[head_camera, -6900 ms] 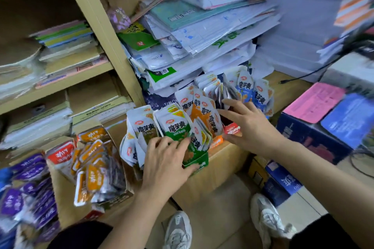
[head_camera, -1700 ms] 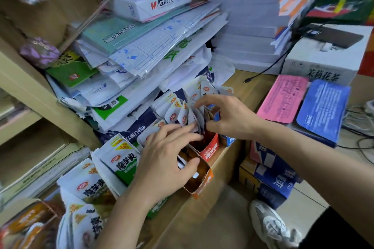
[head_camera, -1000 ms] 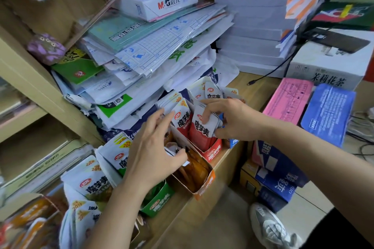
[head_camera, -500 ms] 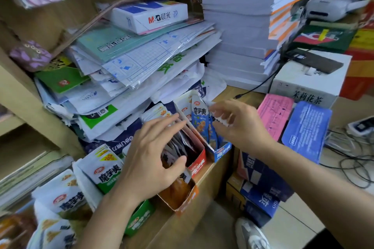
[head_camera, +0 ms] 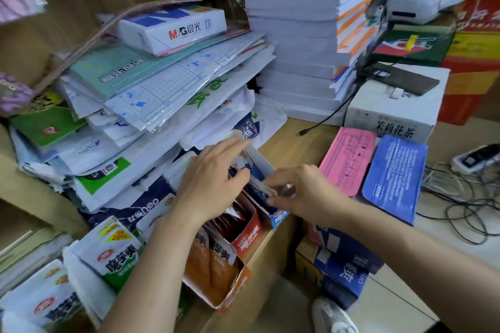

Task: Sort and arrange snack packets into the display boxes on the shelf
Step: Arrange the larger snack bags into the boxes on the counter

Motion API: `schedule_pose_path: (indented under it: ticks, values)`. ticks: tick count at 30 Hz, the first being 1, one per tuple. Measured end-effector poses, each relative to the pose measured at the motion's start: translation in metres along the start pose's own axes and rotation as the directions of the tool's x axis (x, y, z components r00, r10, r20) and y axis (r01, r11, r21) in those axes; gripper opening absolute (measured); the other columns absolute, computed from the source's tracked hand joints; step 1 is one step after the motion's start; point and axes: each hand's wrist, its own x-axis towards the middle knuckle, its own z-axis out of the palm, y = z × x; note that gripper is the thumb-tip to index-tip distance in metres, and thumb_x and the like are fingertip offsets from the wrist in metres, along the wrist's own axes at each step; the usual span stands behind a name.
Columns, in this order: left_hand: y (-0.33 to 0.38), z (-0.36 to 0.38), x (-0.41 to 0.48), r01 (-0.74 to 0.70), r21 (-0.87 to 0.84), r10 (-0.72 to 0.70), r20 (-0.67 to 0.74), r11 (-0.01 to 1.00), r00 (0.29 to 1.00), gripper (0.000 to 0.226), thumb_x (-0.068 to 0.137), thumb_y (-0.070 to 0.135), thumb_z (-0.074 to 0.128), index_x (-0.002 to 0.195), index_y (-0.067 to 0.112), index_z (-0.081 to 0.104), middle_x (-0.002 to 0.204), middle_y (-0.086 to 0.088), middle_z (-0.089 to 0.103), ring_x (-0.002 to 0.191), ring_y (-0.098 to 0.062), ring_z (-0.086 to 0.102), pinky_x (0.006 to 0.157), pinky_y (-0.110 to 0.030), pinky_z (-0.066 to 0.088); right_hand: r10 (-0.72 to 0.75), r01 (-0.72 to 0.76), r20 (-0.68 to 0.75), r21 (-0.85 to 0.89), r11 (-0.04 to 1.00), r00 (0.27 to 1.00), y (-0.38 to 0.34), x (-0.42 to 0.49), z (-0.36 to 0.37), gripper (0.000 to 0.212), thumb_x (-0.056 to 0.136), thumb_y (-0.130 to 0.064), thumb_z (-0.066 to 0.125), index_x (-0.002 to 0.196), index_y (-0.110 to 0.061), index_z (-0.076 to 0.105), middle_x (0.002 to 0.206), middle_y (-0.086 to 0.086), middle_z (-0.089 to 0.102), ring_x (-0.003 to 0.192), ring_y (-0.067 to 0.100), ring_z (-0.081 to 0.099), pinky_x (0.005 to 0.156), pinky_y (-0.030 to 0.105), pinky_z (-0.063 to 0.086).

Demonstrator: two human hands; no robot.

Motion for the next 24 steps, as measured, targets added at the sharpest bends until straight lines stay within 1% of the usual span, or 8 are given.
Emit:
schedule_pose_path:
  ticks: [2,3,6,9,11,14,18,24]
  values:
    - [-0.008,-0.001,-0.001,0.037,0.034,-0.037,-0.001,0.999,0.999,0.031,0.092,0.045,0.047,0.108,0.036,0.072,0.114,0.017,0.067,0.117,-0.008,0.051,0.091,-0.032,0.042,-0.015,0.015,0.035,0.002,1.0,0.999,0.002,-0.004,-0.001,0.03,0.085,-0.019,0.078,0.113,-0.027,0.076,0.109,-0.011,0.072,0.094,0.006,0.067,0.082,0.034,0.057]
    - [-0.011,-0.001,-0.003,0.05,0.052,-0.049,-0.024,0.997,0.998,0.029,0.089,0.047,0.047,0.089,0.034,0.073,0.096,0.015,0.068,0.106,-0.008,0.054,0.084,-0.032,0.044,-0.028,0.028,0.053,0.001,1.0,0.998,0.003,-0.005,-0.002,0.034,0.085,-0.021,0.079,0.117,-0.029,0.075,0.114,-0.013,0.071,0.1,0.002,0.066,0.084,0.031,0.056]
    - [-0.018,0.0,-0.007,0.067,0.049,-0.062,-0.1,0.997,0.993,0.024,0.081,0.05,0.053,0.074,0.037,0.071,0.083,0.018,0.066,0.093,-0.007,0.057,0.083,-0.036,0.049,-0.065,0.067,0.097,-0.019,0.998,0.993,0.0,-0.009,0.0,0.039,0.084,-0.022,0.079,0.122,-0.032,0.072,0.12,-0.017,0.069,0.108,-0.003,0.063,0.086,0.02,0.054]
    - [-0.015,0.0,-0.004,0.094,-0.091,-0.108,-0.176,0.991,0.978,0.011,0.089,0.035,0.066,0.094,0.036,0.076,0.098,0.021,0.067,0.097,-0.007,0.06,0.087,-0.035,0.05,-0.06,0.063,0.048,-0.059,0.996,0.997,-0.002,-0.009,0.005,0.034,0.087,-0.024,0.075,0.119,-0.033,0.073,0.115,-0.018,0.07,0.102,-0.004,0.062,0.085,0.023,0.054]
    - [-0.015,-0.002,0.002,0.148,0.033,-0.14,-0.18,0.988,0.974,0.026,0.091,0.039,0.064,0.116,0.035,0.071,0.122,0.017,0.062,0.114,-0.013,0.052,0.096,-0.035,0.041,-0.058,0.061,0.042,-0.065,0.996,0.997,-0.002,-0.007,0.009,0.031,0.089,-0.024,0.071,0.119,-0.033,0.073,0.114,-0.017,0.07,0.099,-0.004,0.062,0.084,0.024,0.055]
    - [-0.019,-0.008,0.016,0.239,0.286,-0.234,-0.052,0.928,0.971,0.054,0.089,0.059,0.057,0.138,0.038,0.055,0.144,0.016,0.045,0.128,-0.021,0.033,0.103,-0.038,0.027,-0.067,0.072,0.078,-0.058,0.996,0.995,-0.002,-0.006,0.011,0.03,0.092,-0.027,0.068,0.12,-0.035,0.072,0.112,-0.016,0.071,0.099,-0.001,0.063,0.082,0.024,0.055]
    - [-0.024,-0.016,0.035,0.261,0.343,-0.311,0.1,0.902,0.945,0.066,0.084,0.065,0.059,0.145,0.047,0.044,0.153,0.012,0.03,0.137,-0.022,0.022,0.106,-0.042,0.023,-0.034,0.04,0.1,-0.052,0.998,0.994,0.002,-0.005,0.011,0.03,0.091,-0.027,0.07,0.119,-0.037,0.073,0.109,-0.016,0.072,0.098,0.004,0.065,0.084,0.029,0.054]
    - [-0.021,-0.018,0.05,0.264,0.33,-0.341,0.202,0.906,0.918,0.068,0.083,0.057,0.067,0.146,0.045,0.043,0.154,0.012,0.036,0.14,-0.023,0.029,0.11,-0.044,0.024,-0.036,0.041,0.103,-0.043,0.998,0.994,0.002,-0.008,0.016,0.032,0.09,-0.028,0.07,0.121,-0.038,0.071,0.118,-0.015,0.071,0.106,0.004,0.064,0.089,0.034,0.054]
